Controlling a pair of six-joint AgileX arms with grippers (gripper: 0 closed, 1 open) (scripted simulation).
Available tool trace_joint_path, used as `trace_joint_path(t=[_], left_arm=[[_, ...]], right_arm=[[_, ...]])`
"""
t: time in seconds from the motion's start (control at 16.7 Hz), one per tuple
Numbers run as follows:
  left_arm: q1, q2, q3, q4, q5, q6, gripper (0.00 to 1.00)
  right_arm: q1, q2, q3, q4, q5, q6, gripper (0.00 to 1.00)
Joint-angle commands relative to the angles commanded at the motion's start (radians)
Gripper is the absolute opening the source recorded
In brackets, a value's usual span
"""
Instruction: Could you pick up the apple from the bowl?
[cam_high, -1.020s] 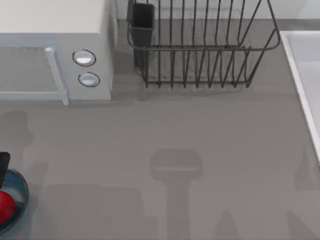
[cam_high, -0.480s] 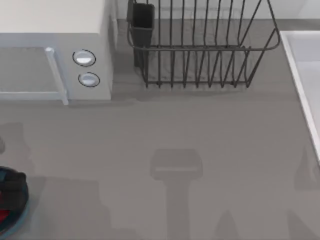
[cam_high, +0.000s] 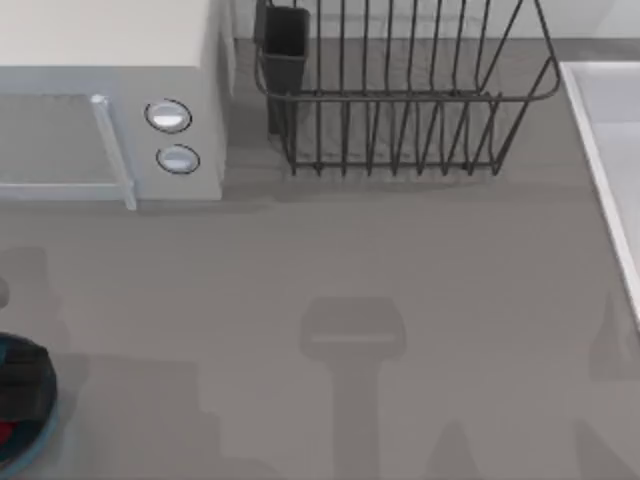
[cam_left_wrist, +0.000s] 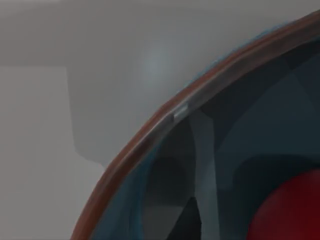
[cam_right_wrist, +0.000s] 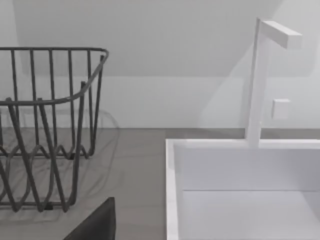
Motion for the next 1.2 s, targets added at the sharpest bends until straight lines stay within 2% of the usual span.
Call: trace_joint_path(t=[0.66,1.2], left_arm=[[0.000,0.000,0.000,0.000,0.000,0.000,0.02],[-0.003,-0.035,0.021,-0.029,-0.006,-0.003,0.00]], right_arm=[[0.000,0.000,0.000,0.000,0.000,0.000,1.00],[0.000,0.000,0.000,0.000,0.000,0.000,1.00]])
